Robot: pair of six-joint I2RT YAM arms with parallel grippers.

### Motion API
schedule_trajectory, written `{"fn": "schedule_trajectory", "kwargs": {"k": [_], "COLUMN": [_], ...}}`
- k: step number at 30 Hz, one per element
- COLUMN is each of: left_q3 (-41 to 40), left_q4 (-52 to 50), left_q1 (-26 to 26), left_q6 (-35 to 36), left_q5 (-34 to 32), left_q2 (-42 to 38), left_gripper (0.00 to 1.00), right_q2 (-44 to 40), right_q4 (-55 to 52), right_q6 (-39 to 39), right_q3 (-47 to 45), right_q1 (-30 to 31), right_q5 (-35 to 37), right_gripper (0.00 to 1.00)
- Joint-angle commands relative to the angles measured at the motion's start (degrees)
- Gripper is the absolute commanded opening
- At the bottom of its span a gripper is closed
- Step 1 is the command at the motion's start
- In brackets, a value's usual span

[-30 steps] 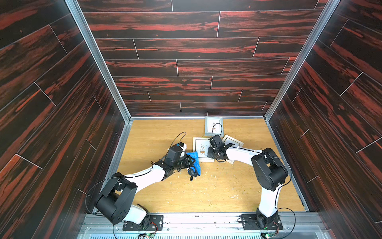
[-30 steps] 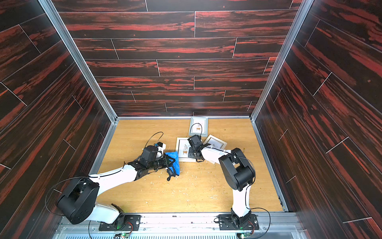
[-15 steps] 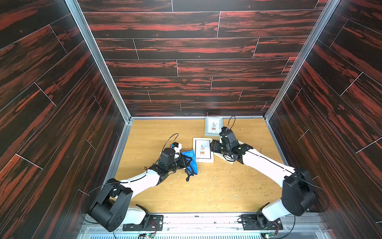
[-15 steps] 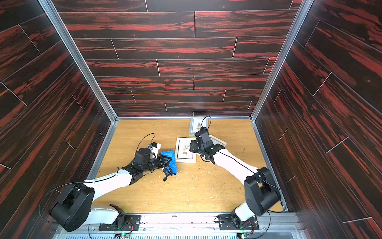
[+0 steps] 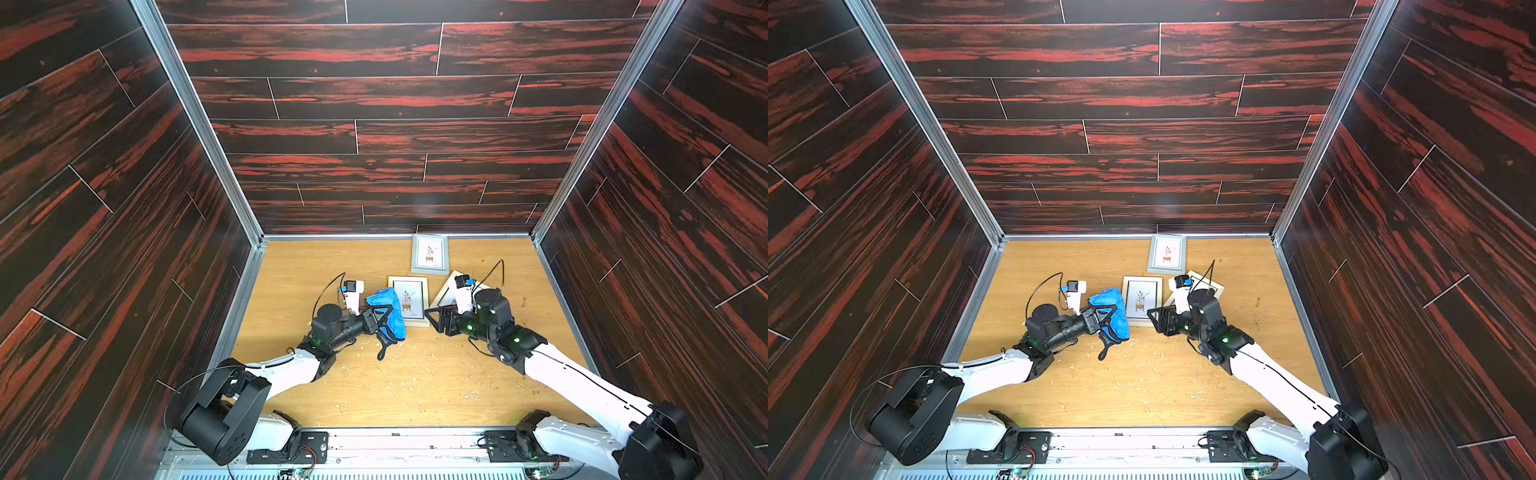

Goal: Wipe the picture frame with a cloth
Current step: Place the cleaning item at the center of the board.

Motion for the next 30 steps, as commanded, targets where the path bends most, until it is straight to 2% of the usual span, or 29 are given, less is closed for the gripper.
{"fn": "schedule_trajectory", "kwargs": {"k": [1,6,13,15,19,22,27,30], "left_q3": [-0.6,-0.1,1.2,1.7,2.4,3.4,3.8,3.4], "left_q4": [11.2,14.2,12.7,11.9,11.4,9.5,8.0,7.0], "left_q1": [-0.3,-0.9,-2.0,-2.2,-2.5,-2.4,-1.7,-0.5], "left_q6": [-2.0,-3.2,-3.3,-3.3,-3.7,-4.0,-4.8,-5.2], "left_q5": [2.4,2.6,3.2,3.9,5.6,7.0,6.3,4.7], "left_q2": [0.9,2.6,2.9,3.0,3.0,3.6,4.3,4.1], "left_gripper": [0.05,0.1,0.17,0.19,0.24,0.28,0.41,0.47], "right_q2": [-1.6,0.5,5.7,7.4,9.1,10.7,11.9,11.7], "right_q4": [6.8,11.5,15.2,14.4,13.5,10.9,4.7,1.7], "right_q6": [-2.3,-1.6,-1.0,-1.3,-1.7,-2.9,-4.7,-5.3], "right_q3": [-2.2,-2.2,0.3,1.8,3.1,5.0,7.9,8.9], "right_q1": [0.6,2.3,6.3,7.3,8.7,9.5,11.2,11.6], "right_q5": [-9.6,-14.7,-15.3,-14.3,-12.0,-11.0,-4.3,0.4], "right_gripper": [0.65,0.66,0.65,0.63,0.51,0.34,0.07,0.0]}}
